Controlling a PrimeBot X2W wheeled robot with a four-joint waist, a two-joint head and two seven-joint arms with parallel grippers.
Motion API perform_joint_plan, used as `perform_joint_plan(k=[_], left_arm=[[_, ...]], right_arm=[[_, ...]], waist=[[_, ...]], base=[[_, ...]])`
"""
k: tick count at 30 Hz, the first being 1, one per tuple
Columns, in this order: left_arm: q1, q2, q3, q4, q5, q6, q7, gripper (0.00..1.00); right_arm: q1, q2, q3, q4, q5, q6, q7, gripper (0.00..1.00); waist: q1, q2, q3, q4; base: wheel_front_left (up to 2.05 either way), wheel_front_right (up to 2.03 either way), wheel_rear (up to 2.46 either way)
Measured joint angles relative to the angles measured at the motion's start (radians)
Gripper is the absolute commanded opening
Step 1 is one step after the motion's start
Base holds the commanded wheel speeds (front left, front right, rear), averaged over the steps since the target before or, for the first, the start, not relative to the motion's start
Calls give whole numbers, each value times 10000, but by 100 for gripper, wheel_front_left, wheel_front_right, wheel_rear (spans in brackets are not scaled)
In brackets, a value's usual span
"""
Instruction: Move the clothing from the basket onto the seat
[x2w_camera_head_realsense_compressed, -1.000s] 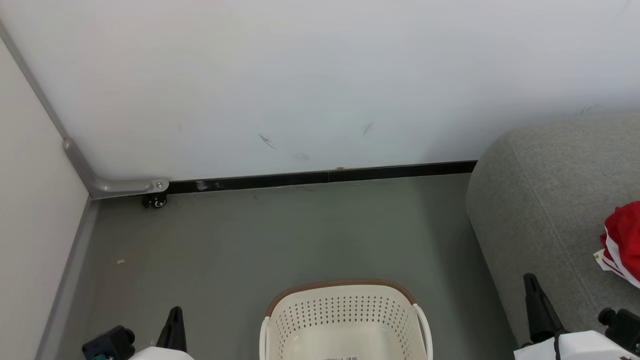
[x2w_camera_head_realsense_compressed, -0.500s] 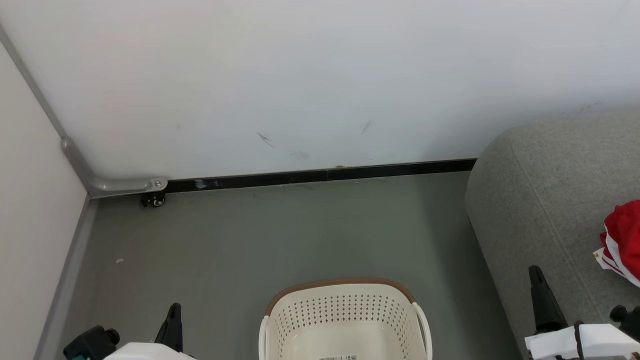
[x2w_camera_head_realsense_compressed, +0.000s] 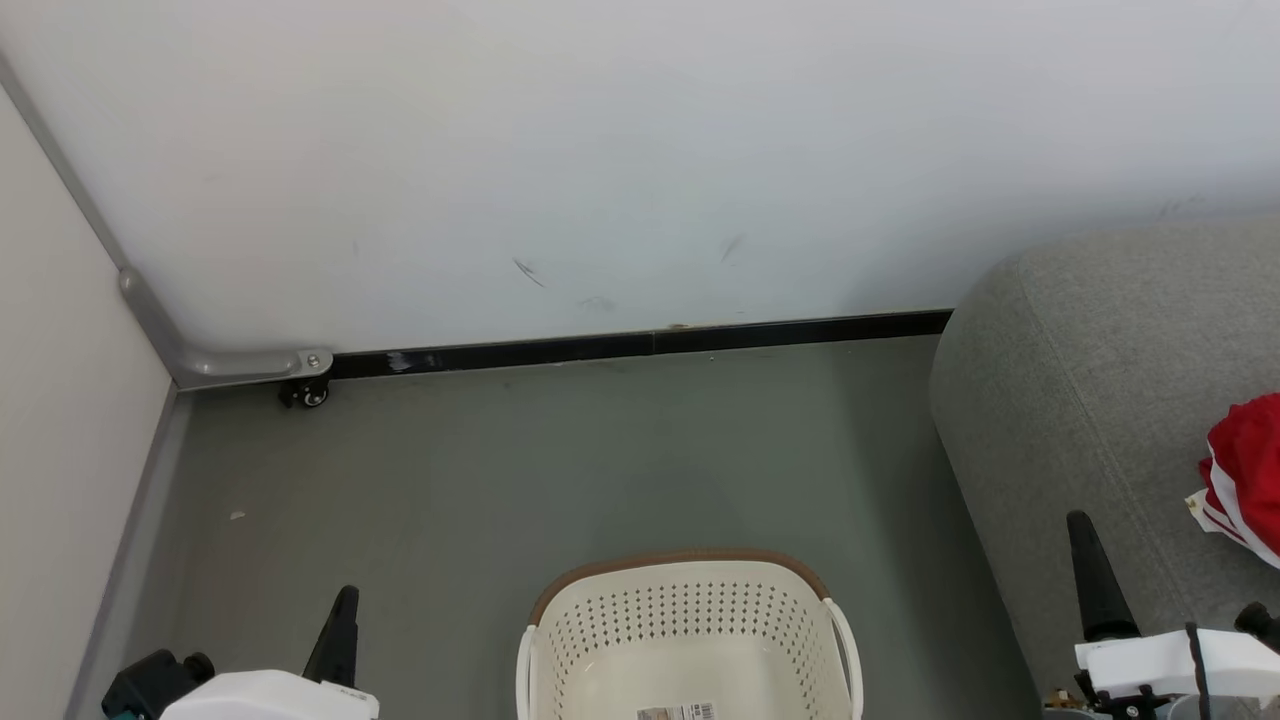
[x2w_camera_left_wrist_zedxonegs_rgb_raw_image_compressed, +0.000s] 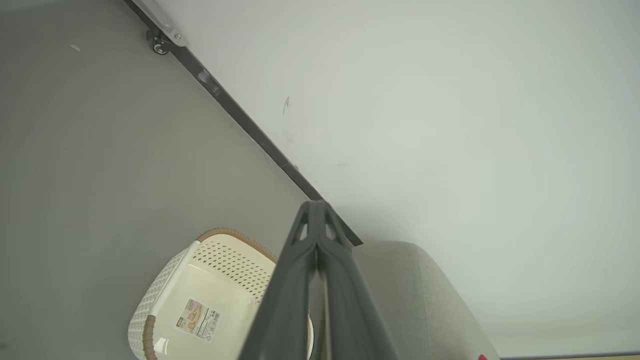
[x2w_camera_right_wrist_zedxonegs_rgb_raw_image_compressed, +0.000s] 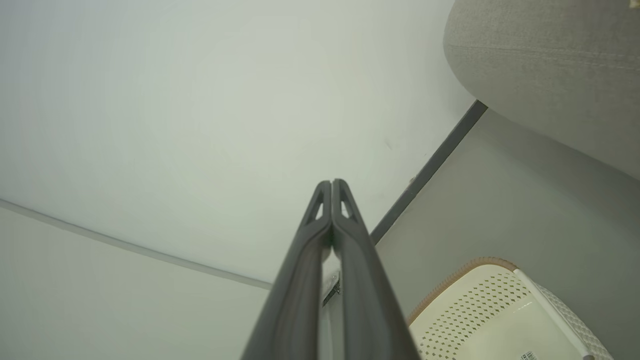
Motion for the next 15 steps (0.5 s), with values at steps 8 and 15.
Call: perform_joint_plan(k=[8, 15], left_arm=[[-59, -84, 343, -38, -1103, -393, 272, 0], [-174, -174, 648, -73, -2098, -704, 522, 0]], right_arm=[[-160, -2, -50, -38, 1133, 0, 190, 0], [-357, -6, -84, -82, 2115, 0, 408, 0]], waist=[[-27, 0, 114, -12], [-33, 0, 189, -23]], base=[[0, 0, 0], [0, 0, 0]])
